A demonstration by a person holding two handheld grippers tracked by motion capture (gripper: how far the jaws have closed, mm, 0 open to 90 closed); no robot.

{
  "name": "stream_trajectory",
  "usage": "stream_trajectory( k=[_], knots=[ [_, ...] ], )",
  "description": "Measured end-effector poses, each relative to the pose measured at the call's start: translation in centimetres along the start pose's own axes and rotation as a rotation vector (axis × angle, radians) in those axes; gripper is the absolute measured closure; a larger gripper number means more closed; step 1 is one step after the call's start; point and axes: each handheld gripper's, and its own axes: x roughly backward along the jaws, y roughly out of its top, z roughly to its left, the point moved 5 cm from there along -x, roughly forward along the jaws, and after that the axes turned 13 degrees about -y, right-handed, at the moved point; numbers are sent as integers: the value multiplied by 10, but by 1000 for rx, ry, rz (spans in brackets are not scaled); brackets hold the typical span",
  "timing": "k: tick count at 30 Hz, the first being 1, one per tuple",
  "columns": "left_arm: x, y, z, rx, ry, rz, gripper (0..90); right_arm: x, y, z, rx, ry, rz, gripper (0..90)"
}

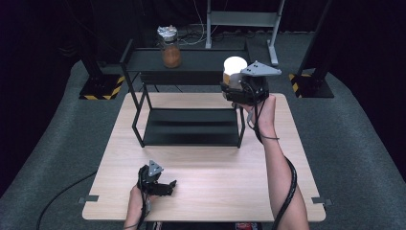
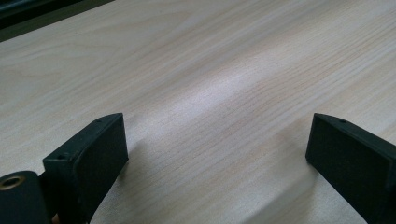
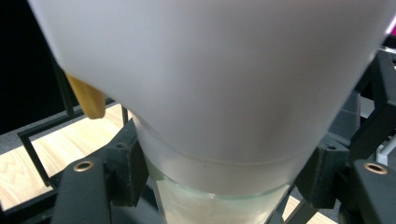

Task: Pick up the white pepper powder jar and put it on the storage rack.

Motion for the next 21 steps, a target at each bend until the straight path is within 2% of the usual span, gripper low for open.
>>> stream_trajectory(
  k=[21],
  knots=[
    [0,0,0,0,1,0,48,-5,25,-5,-20,1,0,298]
  ],
)
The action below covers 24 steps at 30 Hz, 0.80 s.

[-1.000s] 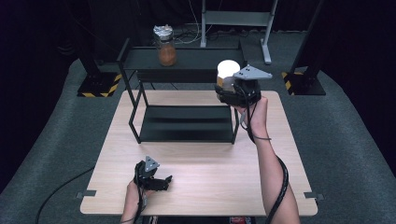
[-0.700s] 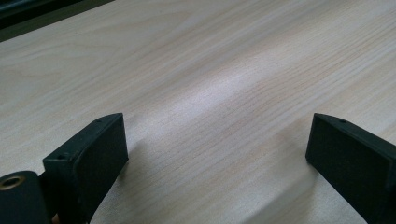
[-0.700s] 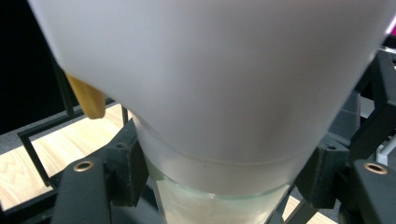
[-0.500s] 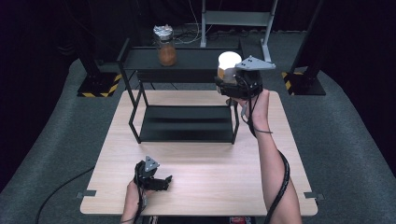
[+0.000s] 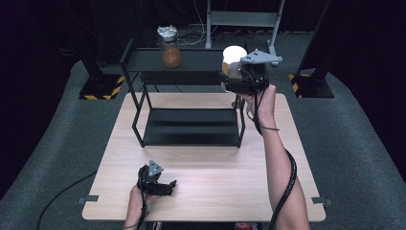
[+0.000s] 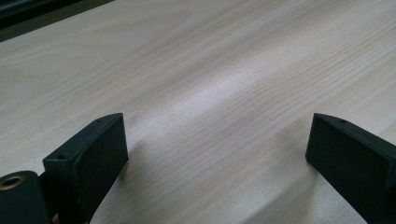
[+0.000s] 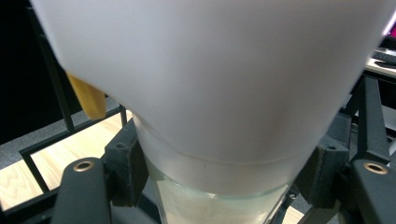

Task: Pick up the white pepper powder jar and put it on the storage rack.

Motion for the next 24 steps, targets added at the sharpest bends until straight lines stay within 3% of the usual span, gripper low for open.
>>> stream_trajectory(
  k=[24],
  knots=[
    [0,0,1,4,-4,1,48,-3,19,-13,-48,-19,-4,298]
  ],
)
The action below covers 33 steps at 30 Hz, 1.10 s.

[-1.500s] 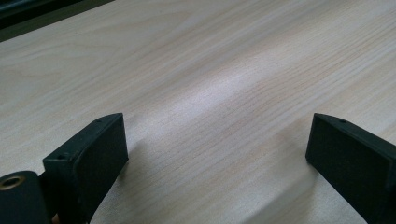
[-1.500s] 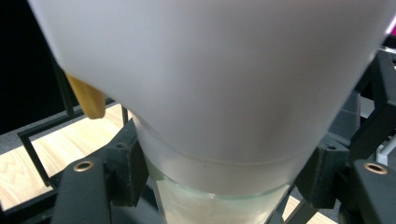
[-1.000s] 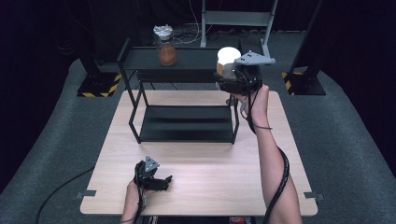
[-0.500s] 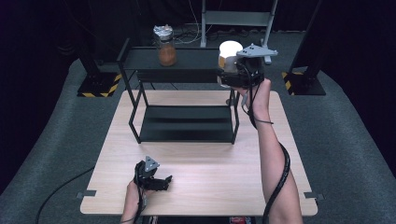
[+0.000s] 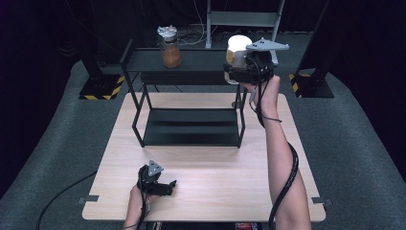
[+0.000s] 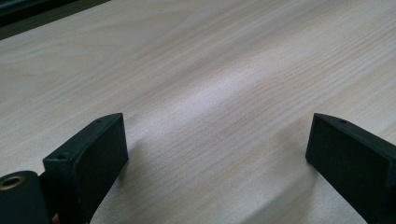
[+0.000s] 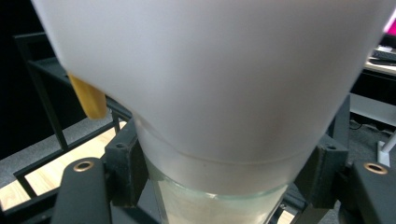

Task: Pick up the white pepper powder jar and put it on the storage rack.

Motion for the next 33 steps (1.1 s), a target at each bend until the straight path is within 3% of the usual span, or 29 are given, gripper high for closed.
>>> stream_trajectory(
  k=[33],
  knots=[
    [0,0,0,-4,-4,1,48,-31,36,0,-3,-41,57,298]
  ],
)
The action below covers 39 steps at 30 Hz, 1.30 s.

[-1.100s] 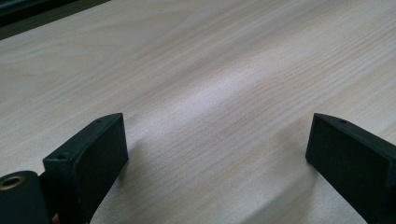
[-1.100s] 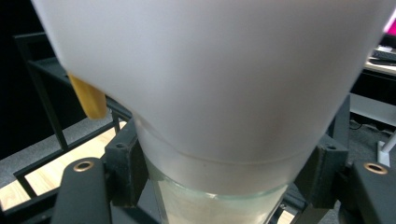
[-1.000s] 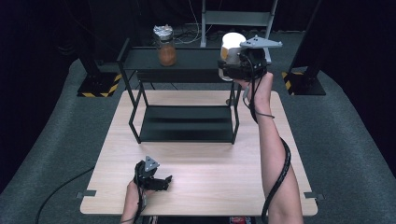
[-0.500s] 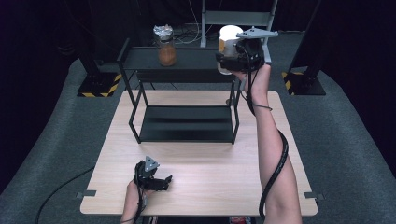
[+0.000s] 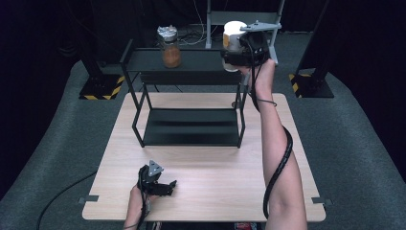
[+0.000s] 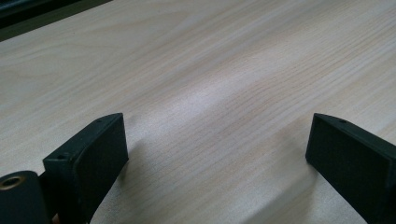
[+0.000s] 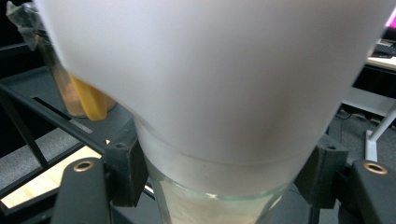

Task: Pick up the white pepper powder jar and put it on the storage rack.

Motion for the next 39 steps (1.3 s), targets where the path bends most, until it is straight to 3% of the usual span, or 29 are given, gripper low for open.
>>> stream_trajectory(
  k=[11,30,39],
  knots=[
    [0,0,0,0,-1,0,48,-13,4,-4,-18,-23,28,298],
    [0,0,0,-8,-4,2,48,-27,7,-7,-10,-56,59,299],
    [0,0,0,-9,-2,2,49,-36,10,0,12,-54,77,298]
  ],
)
